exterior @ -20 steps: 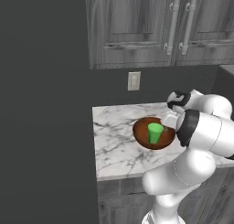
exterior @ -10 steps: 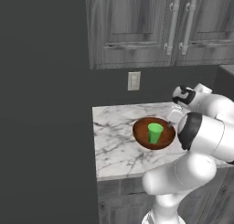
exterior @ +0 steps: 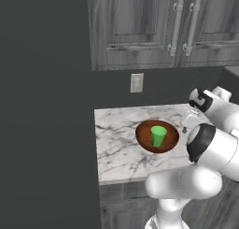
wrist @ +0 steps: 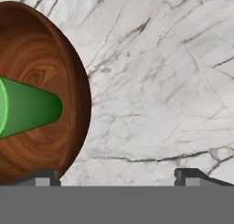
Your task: Place the cup inside the bowl on the dining table and move the bowl to any counter.
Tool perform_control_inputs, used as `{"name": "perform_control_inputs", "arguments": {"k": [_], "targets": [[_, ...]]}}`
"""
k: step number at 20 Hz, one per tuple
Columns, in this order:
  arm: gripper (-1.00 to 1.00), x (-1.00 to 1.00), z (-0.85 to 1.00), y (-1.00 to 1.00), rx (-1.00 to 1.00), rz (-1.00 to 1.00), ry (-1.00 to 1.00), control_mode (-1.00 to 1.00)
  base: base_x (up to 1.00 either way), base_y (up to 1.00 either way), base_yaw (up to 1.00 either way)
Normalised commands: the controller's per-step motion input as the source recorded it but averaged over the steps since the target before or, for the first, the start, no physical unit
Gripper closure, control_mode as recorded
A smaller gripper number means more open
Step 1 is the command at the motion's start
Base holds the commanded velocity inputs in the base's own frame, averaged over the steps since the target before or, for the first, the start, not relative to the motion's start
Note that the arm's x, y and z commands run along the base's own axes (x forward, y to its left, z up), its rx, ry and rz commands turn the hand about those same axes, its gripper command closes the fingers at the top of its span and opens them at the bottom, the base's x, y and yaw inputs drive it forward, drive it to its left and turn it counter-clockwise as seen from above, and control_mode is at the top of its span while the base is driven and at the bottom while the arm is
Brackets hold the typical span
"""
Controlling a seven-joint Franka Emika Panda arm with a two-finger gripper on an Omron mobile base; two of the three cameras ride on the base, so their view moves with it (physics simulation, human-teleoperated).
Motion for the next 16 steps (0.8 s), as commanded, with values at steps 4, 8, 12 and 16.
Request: {"name": "perform_control_inputs", "arguments": {"k": [4, 8, 12, 16], "targets": [[-1.00, -0.74, 0.14, -0.08, 0.00, 0.00, -0.07, -1.00, 0.00, 0.00, 0.00], [-1.00, -0.74, 0.32, -0.01, 0.00, 0.00, -0.09, -1.00, 0.00, 0.00, 0.00], [-1.00, -0.62, 0.34, 0.00, 0.00, 0.00, -0.07, -1.00, 0.00, 0.00, 0.00], [-1.00, -0.57, 0.35, 0.00, 0.00, 0.00, -0.05, -1.00, 0.00, 0.00, 0.00]]}}
